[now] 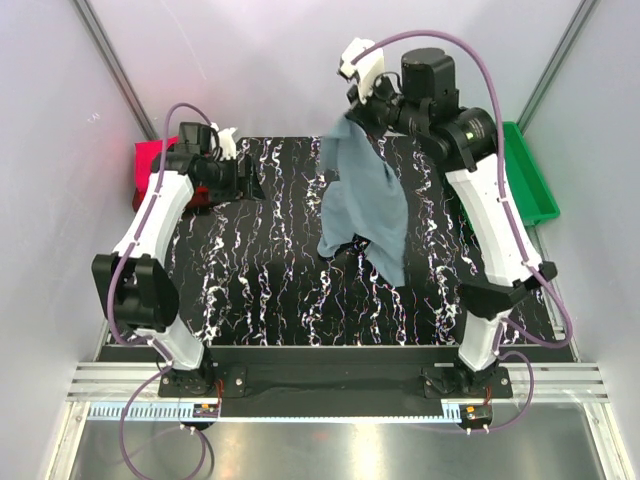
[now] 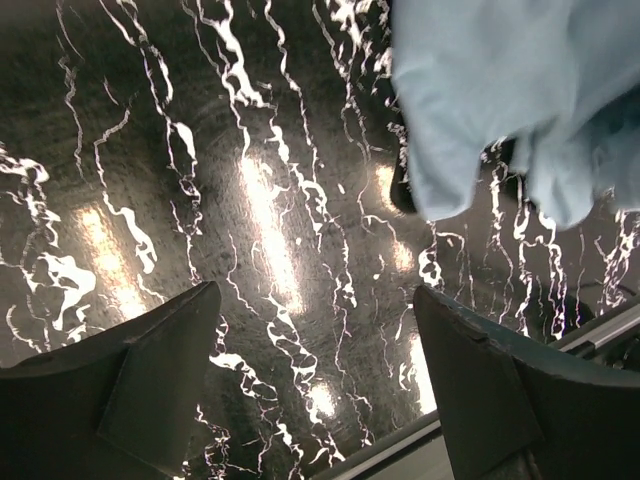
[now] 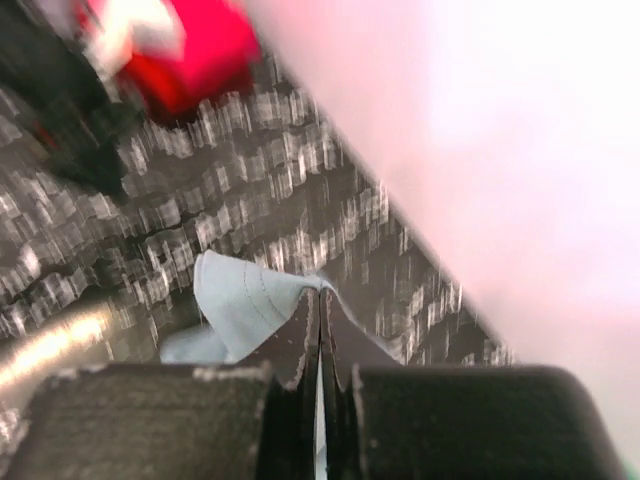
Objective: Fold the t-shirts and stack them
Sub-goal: Flatten the tshirt out
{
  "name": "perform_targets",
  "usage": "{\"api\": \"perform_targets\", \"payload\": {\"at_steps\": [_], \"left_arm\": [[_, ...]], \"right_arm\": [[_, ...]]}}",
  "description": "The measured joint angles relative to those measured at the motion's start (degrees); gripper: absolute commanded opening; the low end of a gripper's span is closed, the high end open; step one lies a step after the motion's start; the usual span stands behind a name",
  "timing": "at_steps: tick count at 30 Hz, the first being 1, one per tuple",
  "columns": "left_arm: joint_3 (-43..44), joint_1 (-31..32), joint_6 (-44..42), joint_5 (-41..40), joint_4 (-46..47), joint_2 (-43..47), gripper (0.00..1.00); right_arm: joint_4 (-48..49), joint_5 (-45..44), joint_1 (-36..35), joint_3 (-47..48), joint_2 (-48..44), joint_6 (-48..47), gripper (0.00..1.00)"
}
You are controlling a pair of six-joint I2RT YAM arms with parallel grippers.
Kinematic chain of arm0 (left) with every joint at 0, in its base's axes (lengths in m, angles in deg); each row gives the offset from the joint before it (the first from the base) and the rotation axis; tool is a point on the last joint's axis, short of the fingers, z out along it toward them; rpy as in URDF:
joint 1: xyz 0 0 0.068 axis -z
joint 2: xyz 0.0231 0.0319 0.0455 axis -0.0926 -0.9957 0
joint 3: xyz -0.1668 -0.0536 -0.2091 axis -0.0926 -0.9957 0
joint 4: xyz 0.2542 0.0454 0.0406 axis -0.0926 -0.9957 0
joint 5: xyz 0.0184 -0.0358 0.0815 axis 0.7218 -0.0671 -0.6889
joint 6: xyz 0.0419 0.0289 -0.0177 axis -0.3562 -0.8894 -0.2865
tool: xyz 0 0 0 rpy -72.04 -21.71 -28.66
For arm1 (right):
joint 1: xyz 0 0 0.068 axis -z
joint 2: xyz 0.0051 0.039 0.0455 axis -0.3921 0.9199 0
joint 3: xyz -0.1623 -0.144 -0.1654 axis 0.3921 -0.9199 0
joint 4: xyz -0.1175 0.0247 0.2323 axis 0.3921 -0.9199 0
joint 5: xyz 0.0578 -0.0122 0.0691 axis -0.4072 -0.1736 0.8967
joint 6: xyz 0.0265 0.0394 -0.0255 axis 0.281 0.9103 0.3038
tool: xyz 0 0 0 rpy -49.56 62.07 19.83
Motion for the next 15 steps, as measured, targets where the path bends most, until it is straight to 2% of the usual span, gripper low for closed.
{"api": "perform_targets", "payload": {"at_steps": [2,6,9,12,15], "left_arm": [[0.52,-0.09,0.04,-0.31,0.09,1.31,0.85],[1.68,-0.11,0.07,-2.21,0.92,3.8,0.85],[1.77,-0.35,0.07,-3.65,1.33,5.33,0.85],[1.77,-0.46,0.07,-4.13,1.38,5.57,0.85],[1.77,-0.55,0.15,-4.09,1.36,5.38,0.84]], "right_arm": [[-1.38,0.76,-2.43,11.08,2.89,1.07,0.0],[-0.02,2.1,-5.86,12.76,1.77,3.26,0.0],[2.32,2.62,-6.88,6.99,-2.75,4.83,0.0],[4.11,-0.39,-6.38,-2.67,-9.44,3.3,0.0],[5.49,-2.1,-1.57,-15.96,-17.46,2.16,0.0]]}}
